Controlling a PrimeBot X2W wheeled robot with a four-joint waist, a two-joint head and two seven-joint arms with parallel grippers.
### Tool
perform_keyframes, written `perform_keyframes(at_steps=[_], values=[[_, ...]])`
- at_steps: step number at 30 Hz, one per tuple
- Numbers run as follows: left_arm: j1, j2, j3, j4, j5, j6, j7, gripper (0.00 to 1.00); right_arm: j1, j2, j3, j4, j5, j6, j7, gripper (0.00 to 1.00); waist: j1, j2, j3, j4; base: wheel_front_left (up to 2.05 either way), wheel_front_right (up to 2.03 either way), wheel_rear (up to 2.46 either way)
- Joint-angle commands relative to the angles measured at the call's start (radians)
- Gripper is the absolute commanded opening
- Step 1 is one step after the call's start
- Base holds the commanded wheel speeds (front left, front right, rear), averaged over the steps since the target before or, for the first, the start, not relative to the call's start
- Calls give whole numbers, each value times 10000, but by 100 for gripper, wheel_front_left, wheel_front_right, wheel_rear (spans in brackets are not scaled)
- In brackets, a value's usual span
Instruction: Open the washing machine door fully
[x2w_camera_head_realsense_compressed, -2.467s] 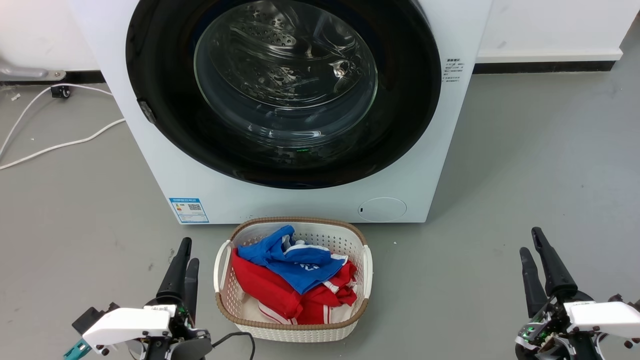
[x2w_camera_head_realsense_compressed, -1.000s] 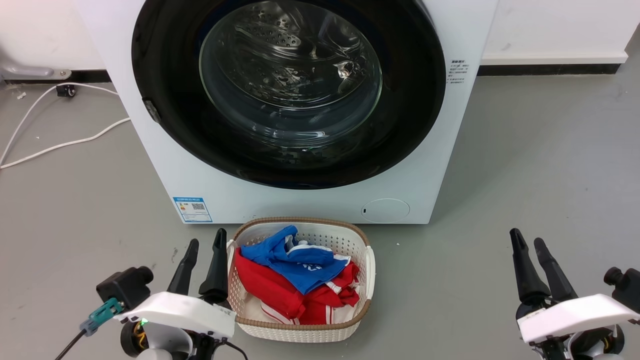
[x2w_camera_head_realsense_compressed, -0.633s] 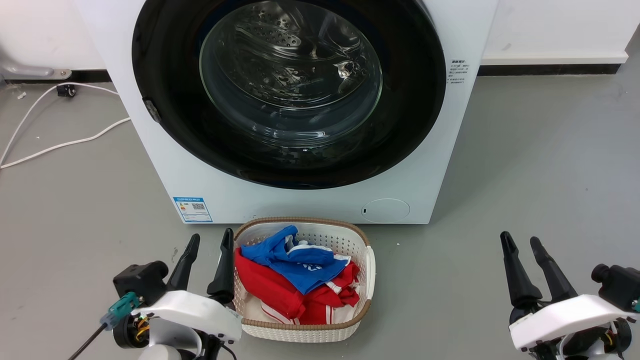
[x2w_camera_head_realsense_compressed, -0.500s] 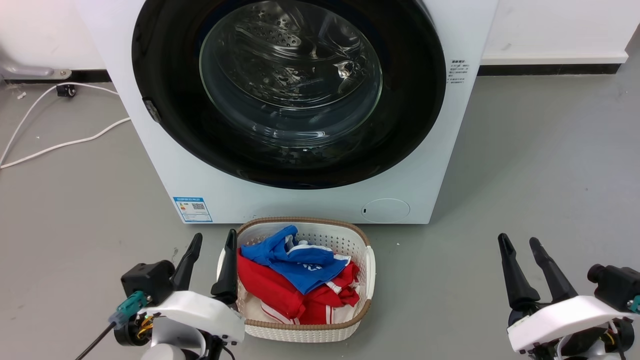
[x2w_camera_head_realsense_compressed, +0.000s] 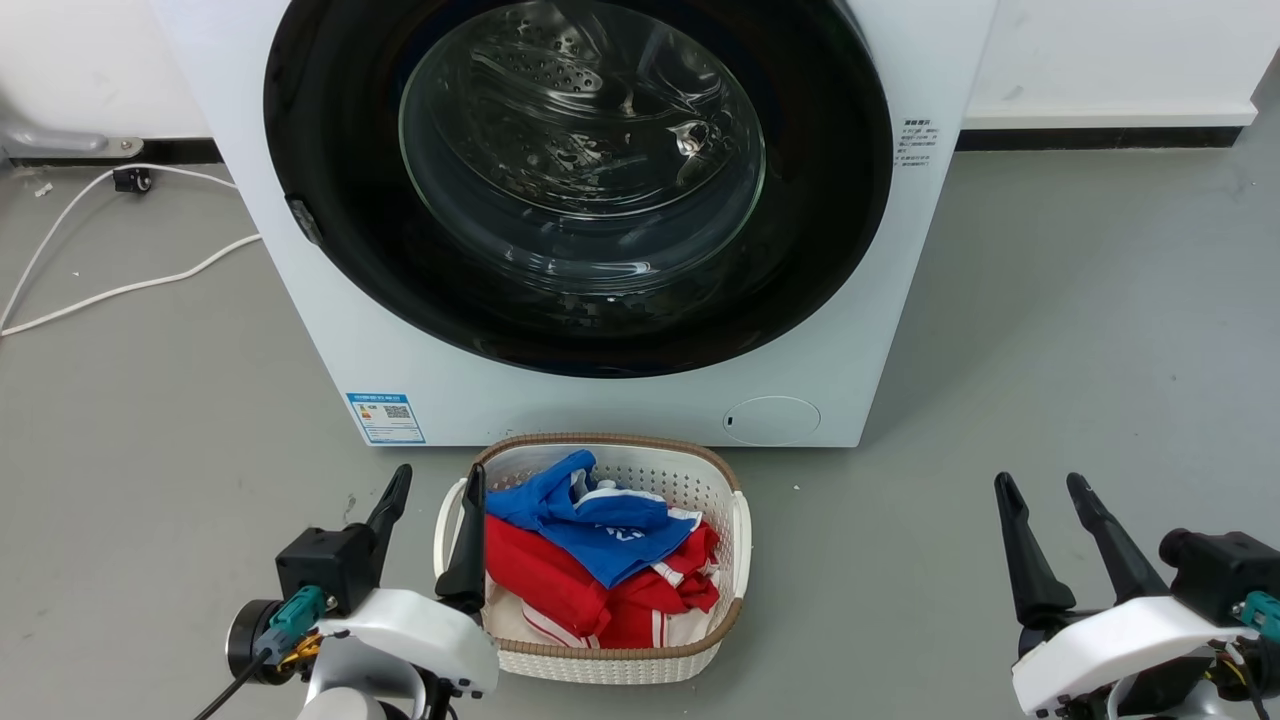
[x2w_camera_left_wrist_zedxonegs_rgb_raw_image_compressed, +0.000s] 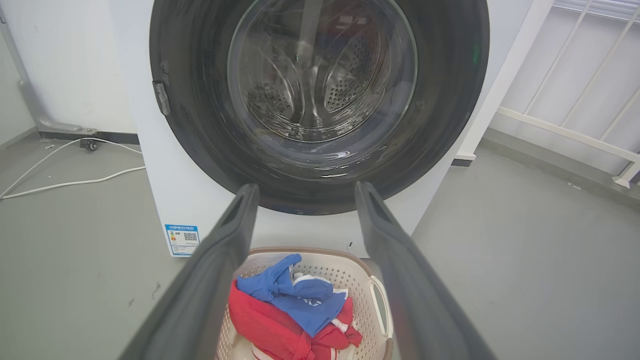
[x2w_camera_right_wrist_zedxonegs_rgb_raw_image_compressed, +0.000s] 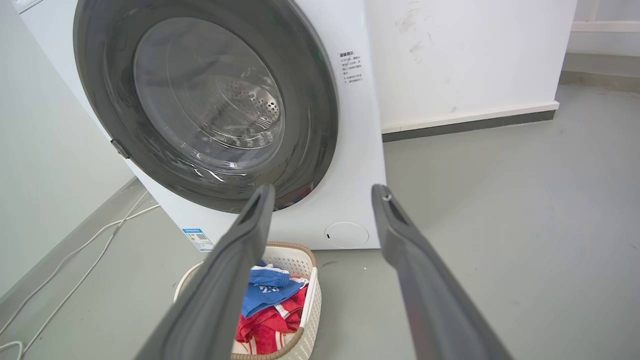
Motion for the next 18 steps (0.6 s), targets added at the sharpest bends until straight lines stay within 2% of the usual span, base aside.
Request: perform_keyframes(at_steps=[1,18], values=[[-212,29,-35,-30,156,17,-89,100,46,9,-9,-140,-272,19,-11,100,-1,0,5,3,0,0,0],[-190,-7,-141,240,1266,110,-454,100,203,128,30,-370,-1649,23,-71,100,-1,0,-7,39,0,0,0]])
